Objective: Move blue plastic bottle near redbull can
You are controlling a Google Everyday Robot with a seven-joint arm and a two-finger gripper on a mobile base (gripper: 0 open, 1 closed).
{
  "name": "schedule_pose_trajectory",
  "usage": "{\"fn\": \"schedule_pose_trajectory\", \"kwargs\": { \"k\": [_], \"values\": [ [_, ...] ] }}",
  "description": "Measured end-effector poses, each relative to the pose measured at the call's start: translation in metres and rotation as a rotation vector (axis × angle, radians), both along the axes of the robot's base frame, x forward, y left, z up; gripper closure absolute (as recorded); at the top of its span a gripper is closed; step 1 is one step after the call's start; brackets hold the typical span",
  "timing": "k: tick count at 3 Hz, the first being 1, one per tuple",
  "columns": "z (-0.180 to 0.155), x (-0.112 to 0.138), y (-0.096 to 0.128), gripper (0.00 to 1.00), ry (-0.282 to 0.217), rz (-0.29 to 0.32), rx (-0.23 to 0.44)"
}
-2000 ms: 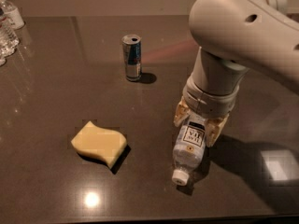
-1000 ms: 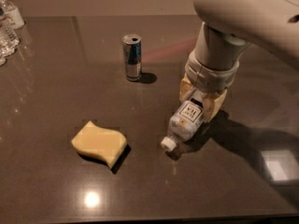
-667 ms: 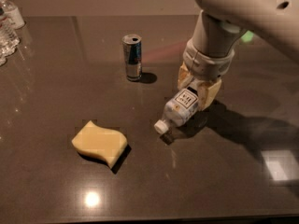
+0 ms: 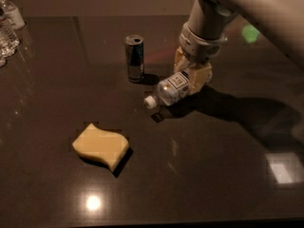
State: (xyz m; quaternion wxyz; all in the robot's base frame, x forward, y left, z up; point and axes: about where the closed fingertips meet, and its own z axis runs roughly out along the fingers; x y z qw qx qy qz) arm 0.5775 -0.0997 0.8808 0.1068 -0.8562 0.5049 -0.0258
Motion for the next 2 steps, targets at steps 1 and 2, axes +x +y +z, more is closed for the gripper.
{"fn": "schedule_pose_trajectory", "kwargs": {
  "k": [1,2],
  "values": [
    [-0.001,0.025,0.017,1.00,0.008,-0.028,0.037],
    [-0.001,0.044,0.034,1.00,0.016,-0.049,0.079]
  ]
}}
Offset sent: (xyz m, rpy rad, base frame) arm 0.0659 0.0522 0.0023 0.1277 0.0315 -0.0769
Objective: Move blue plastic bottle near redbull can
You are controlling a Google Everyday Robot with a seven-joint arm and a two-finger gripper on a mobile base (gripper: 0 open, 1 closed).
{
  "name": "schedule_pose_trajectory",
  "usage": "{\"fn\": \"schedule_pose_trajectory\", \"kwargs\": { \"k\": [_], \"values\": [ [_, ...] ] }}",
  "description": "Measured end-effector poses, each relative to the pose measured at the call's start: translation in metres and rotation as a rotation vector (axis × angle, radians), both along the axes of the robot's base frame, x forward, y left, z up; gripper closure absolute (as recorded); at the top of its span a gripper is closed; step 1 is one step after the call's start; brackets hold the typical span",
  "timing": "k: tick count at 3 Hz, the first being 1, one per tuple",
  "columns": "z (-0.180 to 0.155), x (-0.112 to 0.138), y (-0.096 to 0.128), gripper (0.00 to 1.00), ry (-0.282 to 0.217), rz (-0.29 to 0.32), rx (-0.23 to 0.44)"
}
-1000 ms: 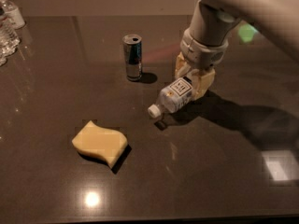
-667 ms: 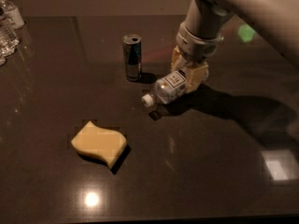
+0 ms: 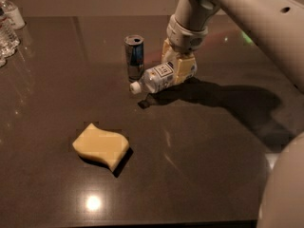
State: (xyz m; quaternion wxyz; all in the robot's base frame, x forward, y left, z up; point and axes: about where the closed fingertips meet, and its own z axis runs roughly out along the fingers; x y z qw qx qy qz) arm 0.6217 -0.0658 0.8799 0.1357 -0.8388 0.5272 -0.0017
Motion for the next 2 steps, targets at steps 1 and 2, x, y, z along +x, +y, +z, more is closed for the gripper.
{"fn": "schedule_pose_trajectory", "kwargs": {
  "k": [1,2],
  "values": [
    [-0.0017,0.0122,0.0165,0.82,0.001,-0.013,0.026],
    [-0.0080,0.0193,0.0262,0.58,0.008,-0.023,0.034]
  ]
}}
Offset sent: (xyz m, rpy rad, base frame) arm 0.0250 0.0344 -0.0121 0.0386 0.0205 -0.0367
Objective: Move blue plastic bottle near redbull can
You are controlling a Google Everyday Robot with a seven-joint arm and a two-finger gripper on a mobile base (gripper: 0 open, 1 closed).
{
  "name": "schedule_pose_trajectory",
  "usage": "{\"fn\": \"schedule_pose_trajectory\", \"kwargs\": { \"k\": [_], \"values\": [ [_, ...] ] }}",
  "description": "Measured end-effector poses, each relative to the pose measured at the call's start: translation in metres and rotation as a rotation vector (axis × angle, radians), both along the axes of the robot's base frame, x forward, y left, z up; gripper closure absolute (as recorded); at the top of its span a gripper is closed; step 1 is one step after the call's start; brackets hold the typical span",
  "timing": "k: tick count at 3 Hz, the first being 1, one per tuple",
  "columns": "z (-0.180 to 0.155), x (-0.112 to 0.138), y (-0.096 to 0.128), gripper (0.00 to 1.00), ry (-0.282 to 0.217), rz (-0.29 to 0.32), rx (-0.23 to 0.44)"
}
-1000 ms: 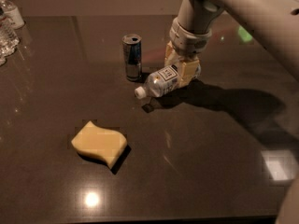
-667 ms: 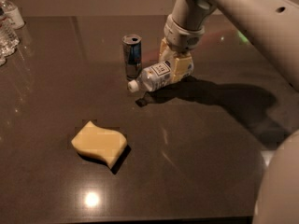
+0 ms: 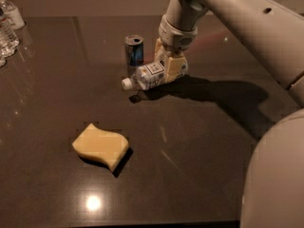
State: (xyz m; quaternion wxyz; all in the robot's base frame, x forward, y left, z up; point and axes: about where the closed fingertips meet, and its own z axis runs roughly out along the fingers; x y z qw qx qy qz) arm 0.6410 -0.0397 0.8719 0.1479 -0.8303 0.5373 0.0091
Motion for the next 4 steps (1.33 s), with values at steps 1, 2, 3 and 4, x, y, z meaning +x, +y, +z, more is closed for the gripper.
{"fn": "schedule_pose_trajectory", "kwargs": {
  "k": [1,2,3,4],
  "values": [
    [-0.0058,0.0046,0.0038,0.35,0.008,-0.010,0.001],
    [-0.0090,0.0063,0.0049,0.12,0.013,-0.007,-0.009],
    [-0.0106,0.0073,0.0062,0.00,0.012,-0.006,-0.007],
    [-0.0106,0.0073,0.0063,0.00,0.012,-0.006,-0.007]
  ]
}}
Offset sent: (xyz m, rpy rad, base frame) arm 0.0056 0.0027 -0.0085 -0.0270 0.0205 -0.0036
